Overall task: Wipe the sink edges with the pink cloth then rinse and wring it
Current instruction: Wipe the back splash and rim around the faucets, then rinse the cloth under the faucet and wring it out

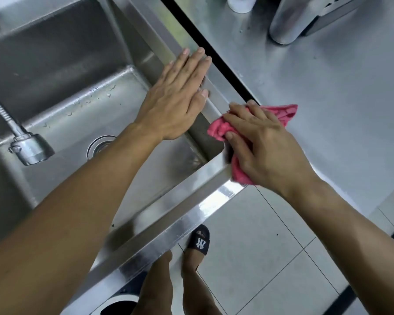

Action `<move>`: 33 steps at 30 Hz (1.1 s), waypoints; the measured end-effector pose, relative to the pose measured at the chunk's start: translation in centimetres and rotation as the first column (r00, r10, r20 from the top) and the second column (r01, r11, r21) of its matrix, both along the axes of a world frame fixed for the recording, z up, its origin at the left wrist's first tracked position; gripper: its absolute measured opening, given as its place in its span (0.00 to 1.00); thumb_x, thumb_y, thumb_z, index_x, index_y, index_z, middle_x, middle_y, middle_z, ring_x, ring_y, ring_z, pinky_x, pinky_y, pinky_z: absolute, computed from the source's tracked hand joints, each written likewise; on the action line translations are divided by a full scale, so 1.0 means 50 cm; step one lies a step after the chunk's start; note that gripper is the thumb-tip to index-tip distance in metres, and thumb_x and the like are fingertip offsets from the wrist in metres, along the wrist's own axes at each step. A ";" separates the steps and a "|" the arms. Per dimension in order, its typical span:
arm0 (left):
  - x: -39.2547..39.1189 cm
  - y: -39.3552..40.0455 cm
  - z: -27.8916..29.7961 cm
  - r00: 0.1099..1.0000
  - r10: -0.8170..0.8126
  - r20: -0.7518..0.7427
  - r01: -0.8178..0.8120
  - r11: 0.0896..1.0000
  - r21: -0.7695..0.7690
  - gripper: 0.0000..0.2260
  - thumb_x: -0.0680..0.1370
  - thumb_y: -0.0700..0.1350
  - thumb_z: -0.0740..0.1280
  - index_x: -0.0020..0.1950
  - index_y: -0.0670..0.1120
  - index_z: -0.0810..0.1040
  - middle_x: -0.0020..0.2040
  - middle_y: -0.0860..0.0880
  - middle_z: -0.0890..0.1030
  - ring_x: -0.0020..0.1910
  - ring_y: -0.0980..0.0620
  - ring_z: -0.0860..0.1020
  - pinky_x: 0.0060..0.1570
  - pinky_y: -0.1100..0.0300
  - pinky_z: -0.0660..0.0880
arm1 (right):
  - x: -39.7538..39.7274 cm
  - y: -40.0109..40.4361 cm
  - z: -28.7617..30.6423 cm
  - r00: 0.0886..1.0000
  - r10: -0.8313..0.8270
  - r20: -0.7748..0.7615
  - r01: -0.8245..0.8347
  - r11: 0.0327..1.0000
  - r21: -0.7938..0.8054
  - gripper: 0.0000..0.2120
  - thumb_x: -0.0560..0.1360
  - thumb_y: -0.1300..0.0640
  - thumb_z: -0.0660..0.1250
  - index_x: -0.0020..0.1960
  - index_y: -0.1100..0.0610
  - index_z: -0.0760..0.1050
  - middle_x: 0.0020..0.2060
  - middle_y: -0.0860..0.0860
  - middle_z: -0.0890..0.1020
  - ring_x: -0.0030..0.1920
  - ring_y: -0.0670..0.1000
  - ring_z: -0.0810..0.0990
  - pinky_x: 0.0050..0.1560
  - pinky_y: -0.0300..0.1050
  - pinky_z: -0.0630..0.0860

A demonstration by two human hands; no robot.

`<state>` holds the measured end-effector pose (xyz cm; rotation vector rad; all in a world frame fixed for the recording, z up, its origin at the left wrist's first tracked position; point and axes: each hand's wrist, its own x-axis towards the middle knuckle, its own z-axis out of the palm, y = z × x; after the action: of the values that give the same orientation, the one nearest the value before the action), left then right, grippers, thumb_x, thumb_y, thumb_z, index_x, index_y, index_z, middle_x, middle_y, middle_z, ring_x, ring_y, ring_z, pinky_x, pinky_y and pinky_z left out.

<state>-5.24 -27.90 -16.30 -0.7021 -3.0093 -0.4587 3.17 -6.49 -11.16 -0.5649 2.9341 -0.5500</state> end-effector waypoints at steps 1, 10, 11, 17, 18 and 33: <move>0.000 -0.001 0.000 1.000 -0.005 0.000 0.005 1.000 0.007 0.27 0.87 0.53 0.45 0.86 0.47 0.48 0.86 0.49 0.47 0.84 0.49 0.44 0.83 0.47 0.44 | -0.020 -0.012 0.002 1.000 0.007 0.006 -0.007 1.000 0.004 0.18 0.84 0.54 0.60 0.72 0.57 0.75 0.75 0.52 0.73 0.78 0.60 0.66 0.79 0.53 0.57; -0.006 -0.019 0.009 0.998 -0.047 0.036 0.047 0.999 0.003 0.26 0.88 0.53 0.44 0.86 0.49 0.46 0.86 0.51 0.47 0.84 0.51 0.43 0.82 0.54 0.41 | 0.033 -0.021 0.004 0.998 -0.049 0.024 0.046 0.990 0.132 0.30 0.83 0.39 0.53 0.82 0.50 0.61 0.82 0.49 0.60 0.83 0.58 0.53 0.82 0.60 0.49; -0.005 -0.018 0.009 0.998 -0.042 0.039 0.042 0.999 0.003 0.26 0.88 0.53 0.43 0.85 0.49 0.46 0.86 0.51 0.47 0.84 0.51 0.44 0.82 0.54 0.41 | 0.054 -0.010 0.001 0.998 -0.058 0.019 0.055 0.991 0.122 0.29 0.84 0.40 0.54 0.81 0.51 0.62 0.81 0.50 0.61 0.83 0.58 0.53 0.82 0.62 0.51; 0.025 -0.028 0.032 0.990 0.001 0.140 -0.011 0.997 0.076 0.25 0.88 0.51 0.48 0.85 0.48 0.50 0.85 0.51 0.49 0.84 0.52 0.45 0.82 0.53 0.45 | 0.048 -0.013 -0.016 0.992 -0.042 -0.123 0.036 0.998 -0.046 0.17 0.83 0.56 0.62 0.69 0.59 0.79 0.68 0.55 0.81 0.73 0.63 0.73 0.69 0.65 0.72; 0.040 -0.041 0.041 0.984 0.016 0.176 -0.035 0.994 0.107 0.24 0.88 0.51 0.49 0.85 0.48 0.52 0.85 0.51 0.51 0.84 0.52 0.47 0.82 0.54 0.47 | 0.043 -0.013 -0.015 0.990 -0.015 -0.138 0.009 0.999 -0.046 0.16 0.83 0.57 0.63 0.67 0.60 0.80 0.66 0.56 0.82 0.70 0.63 0.76 0.66 0.64 0.75; 0.339 -0.434 0.155 0.757 0.582 -0.298 -0.486 0.806 0.339 0.11 0.78 0.36 0.67 0.56 0.42 0.87 0.52 0.47 0.87 0.47 0.47 0.86 0.47 0.47 0.82 | -0.079 -0.378 0.071 0.845 0.503 -0.180 -0.534 0.811 -0.238 0.20 0.73 0.69 0.74 0.64 0.61 0.80 0.60 0.55 0.85 0.63 0.57 0.81 0.62 0.54 0.79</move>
<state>11.71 -49.60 -8.53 0.1071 -2.5364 -0.5557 -0.79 -25.38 -7.60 -1.4167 2.6158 -0.8801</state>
